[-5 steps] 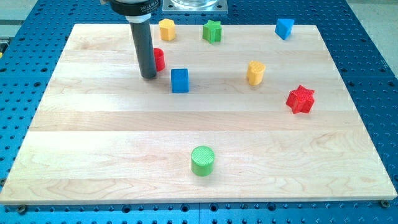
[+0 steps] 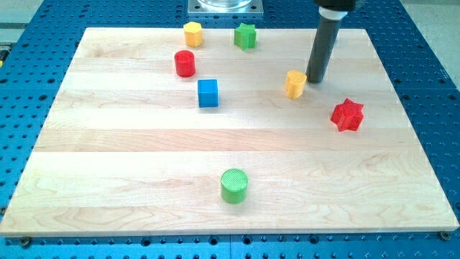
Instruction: Place the yellow heart right to the blue cube
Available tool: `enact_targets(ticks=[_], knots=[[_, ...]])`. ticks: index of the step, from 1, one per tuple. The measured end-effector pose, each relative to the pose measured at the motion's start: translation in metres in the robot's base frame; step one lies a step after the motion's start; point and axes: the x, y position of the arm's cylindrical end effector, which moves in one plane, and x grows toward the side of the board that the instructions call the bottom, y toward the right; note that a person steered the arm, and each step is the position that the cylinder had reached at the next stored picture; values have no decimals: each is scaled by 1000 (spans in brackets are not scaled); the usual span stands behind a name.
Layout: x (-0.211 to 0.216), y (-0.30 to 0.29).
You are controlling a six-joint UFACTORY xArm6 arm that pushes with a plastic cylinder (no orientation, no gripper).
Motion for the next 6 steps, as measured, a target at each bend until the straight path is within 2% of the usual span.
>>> enact_targets(ticks=[1,2,3,5,6], knots=[[16,-36],[16,-41],[55,-24],[21,-55],[37,-79]])
